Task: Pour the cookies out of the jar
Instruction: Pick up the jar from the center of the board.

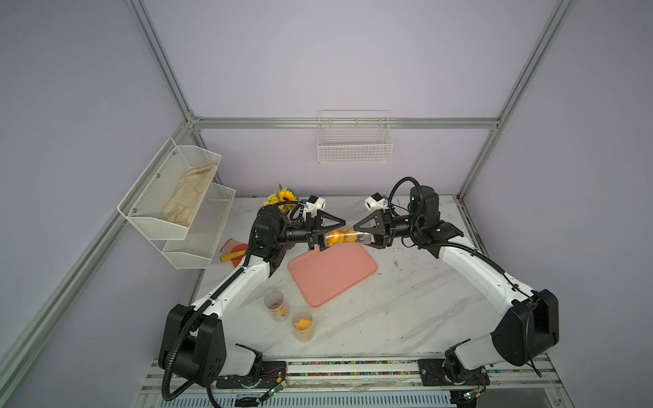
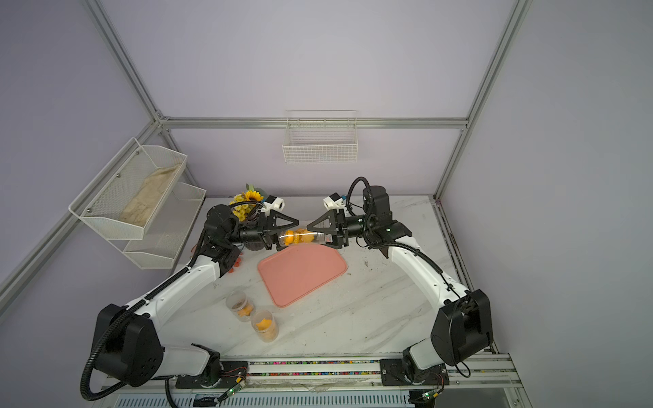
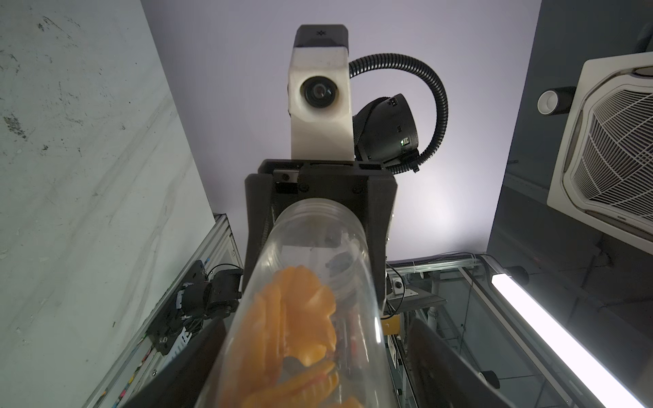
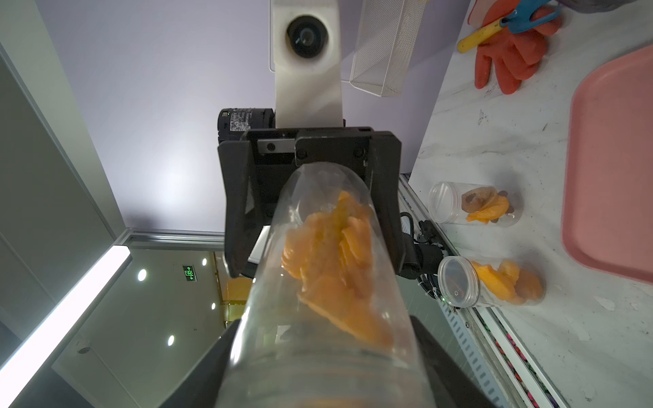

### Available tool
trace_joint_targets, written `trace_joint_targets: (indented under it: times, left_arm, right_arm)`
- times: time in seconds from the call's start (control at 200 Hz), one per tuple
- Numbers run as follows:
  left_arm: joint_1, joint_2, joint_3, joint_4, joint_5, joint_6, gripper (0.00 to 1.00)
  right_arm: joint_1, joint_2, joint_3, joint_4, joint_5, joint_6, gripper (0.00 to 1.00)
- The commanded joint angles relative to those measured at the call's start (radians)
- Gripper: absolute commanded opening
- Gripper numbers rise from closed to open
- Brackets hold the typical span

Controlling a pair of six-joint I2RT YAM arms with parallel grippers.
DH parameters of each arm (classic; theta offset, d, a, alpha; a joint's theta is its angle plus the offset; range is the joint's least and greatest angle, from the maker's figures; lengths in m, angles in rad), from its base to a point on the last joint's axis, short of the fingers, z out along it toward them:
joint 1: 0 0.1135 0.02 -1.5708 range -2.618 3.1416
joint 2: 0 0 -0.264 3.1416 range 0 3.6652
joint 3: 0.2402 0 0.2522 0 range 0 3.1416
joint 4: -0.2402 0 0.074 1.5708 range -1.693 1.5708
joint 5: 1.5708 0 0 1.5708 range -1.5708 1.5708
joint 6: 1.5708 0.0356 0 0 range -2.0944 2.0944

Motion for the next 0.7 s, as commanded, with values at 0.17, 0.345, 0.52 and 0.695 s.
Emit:
trace_joint_targets:
  times: [0.17,0.345,0.52,0.695]
  left_arm:
    - [0.003,-0.027,0.011,0.108,-0.044,-0.016,0.79]
    - [0.003,-0.020,-0.002,0.115,-0.074,-0.015,0.80]
    - [0.001,-0.018,0.005,0.089,-0.057,0.009,0.82]
    - [0.000,-0.017,0.017,0.051,-0.044,0.037,0.84]
  right_arm:
    - [-0.026,0.030,0.009,-0.051,0.139,-0.026,0.54]
    - [-0.027,0.046,0.003,-0.045,0.171,-0.032,0.54]
    - [-0.026,0.068,0.006,-0.047,0.182,-0.039,0.54]
    - [-0.026,0.081,0.016,-0.052,0.180,-0.044,0.54]
